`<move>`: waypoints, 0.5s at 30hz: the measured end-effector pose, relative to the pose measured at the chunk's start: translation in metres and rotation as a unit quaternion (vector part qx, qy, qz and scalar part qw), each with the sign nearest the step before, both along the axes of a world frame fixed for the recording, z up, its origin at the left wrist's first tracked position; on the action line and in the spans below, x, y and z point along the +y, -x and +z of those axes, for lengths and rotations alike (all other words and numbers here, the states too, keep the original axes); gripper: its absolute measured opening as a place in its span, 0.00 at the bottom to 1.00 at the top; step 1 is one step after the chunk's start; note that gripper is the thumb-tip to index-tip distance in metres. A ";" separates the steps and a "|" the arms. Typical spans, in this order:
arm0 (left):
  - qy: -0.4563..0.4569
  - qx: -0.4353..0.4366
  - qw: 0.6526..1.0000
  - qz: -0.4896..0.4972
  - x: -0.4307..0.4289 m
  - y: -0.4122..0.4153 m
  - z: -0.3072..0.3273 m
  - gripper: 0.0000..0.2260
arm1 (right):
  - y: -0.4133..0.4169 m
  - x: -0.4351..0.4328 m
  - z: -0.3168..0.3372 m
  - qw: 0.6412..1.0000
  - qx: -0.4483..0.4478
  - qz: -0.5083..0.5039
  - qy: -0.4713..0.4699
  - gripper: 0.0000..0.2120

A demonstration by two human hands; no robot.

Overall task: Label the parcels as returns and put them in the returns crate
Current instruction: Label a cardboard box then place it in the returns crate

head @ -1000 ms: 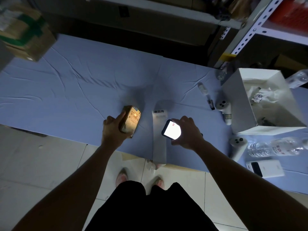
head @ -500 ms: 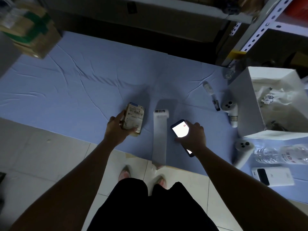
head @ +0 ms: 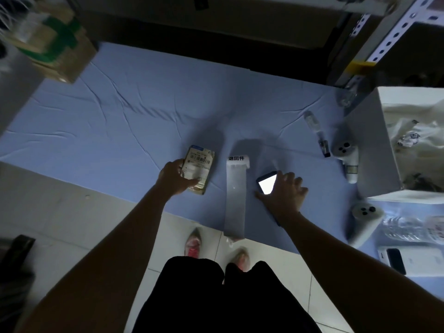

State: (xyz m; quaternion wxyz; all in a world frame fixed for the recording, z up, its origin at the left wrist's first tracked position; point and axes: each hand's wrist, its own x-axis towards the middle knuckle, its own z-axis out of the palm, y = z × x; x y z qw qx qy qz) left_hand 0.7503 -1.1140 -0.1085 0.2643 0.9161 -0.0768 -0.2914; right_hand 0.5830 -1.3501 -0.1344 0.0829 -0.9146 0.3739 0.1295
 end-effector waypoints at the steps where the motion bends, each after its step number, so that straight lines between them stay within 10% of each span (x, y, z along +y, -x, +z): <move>1: -0.002 0.010 1.000 -0.002 -0.002 -0.002 0.002 0.34 | -0.006 0.003 0.001 0.998 -0.063 0.005 -0.024 0.30; 5: -0.037 0.003 0.999 -0.012 -0.006 -0.012 0.007 0.30 | -0.037 0.023 0.005 0.931 -0.269 -0.052 -0.242 0.12; 15: 0.068 -0.189 0.948 -0.248 -0.058 -0.029 0.006 0.15 | -0.074 0.036 -0.005 0.854 -0.202 -0.346 -0.332 0.25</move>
